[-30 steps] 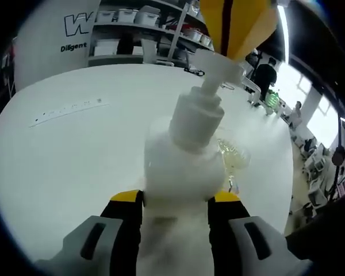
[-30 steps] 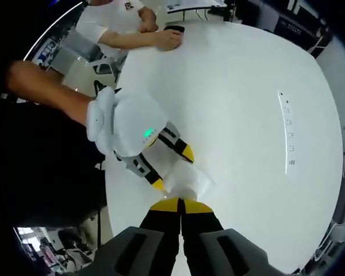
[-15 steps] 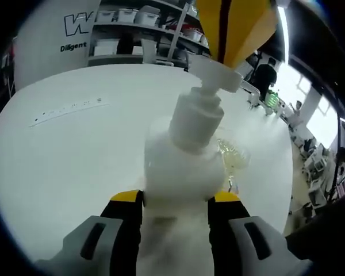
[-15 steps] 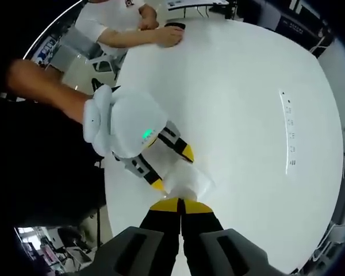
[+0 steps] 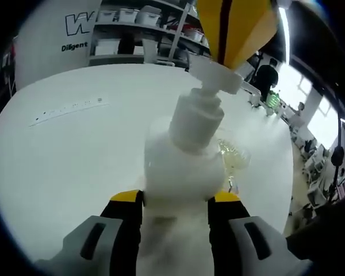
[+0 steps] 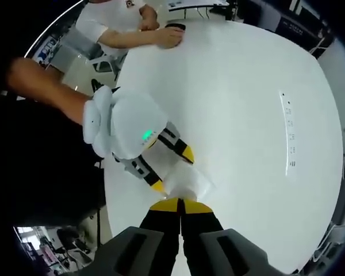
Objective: Hold the bottle steady, press the pump all the way down and release, and repeat the specified number of times to dispense into the cup
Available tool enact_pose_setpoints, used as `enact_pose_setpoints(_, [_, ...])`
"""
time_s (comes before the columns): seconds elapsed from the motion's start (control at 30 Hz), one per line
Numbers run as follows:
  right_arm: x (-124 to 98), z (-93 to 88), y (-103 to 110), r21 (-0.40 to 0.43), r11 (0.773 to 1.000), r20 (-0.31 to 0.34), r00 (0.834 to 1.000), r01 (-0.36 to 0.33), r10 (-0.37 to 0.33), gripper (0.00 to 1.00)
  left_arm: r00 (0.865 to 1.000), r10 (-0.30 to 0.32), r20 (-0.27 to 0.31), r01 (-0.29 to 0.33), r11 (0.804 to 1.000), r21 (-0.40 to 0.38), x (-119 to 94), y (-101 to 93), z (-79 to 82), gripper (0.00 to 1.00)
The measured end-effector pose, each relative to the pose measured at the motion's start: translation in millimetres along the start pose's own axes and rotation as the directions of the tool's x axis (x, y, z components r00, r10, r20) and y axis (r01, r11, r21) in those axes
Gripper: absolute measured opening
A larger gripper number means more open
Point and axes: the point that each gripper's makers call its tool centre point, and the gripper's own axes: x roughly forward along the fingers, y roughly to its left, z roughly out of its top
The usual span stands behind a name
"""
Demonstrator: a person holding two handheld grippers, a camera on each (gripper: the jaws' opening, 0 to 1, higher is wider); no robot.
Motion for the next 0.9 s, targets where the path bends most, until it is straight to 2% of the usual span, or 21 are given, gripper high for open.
enact_pose_setpoints(0.2, [-1, 0.3, 1, 0.019, 1.000, 0.011, 1.000, -0.007, 0.007, 0.00, 1.000, 0.006, -0.010, -0.006, 1.000, 0.007, -1, -0.7, 1.0, 0.44])
enact_pose_setpoints(0.33, [-1, 0.7, 1, 0.039, 0.999, 0.035, 0.999, 0.006, -0.007, 0.00, 1.000, 0.019, 0.016, -0.019, 1.000, 0.019, -4, -2.3, 5.2, 0.45])
enact_pose_setpoints(0.5, [-1, 1.4, 2, 0.057, 0.998, 0.056, 0.998, 0.018, -0.021, 0.00, 0.997, 0.031, 0.066, -0.034, 0.998, 0.047, -5, -4.9, 22.0, 0.49])
enact_pose_setpoints(0.83, [-2, 4.3, 4, 0.133, 0.990, 0.072, 0.996, 0.050, -0.060, 0.00, 0.996, 0.047, 0.069, -0.052, 0.996, 0.075, -4, -4.1, 36.5, 0.53])
enact_pose_setpoints(0.9, [-6, 5.0, 6, 0.121, 0.990, 0.083, 0.993, 0.073, -0.084, 0.00, 0.996, 0.047, 0.074, -0.053, 0.995, 0.081, -4, -4.7, 39.0, 0.52])
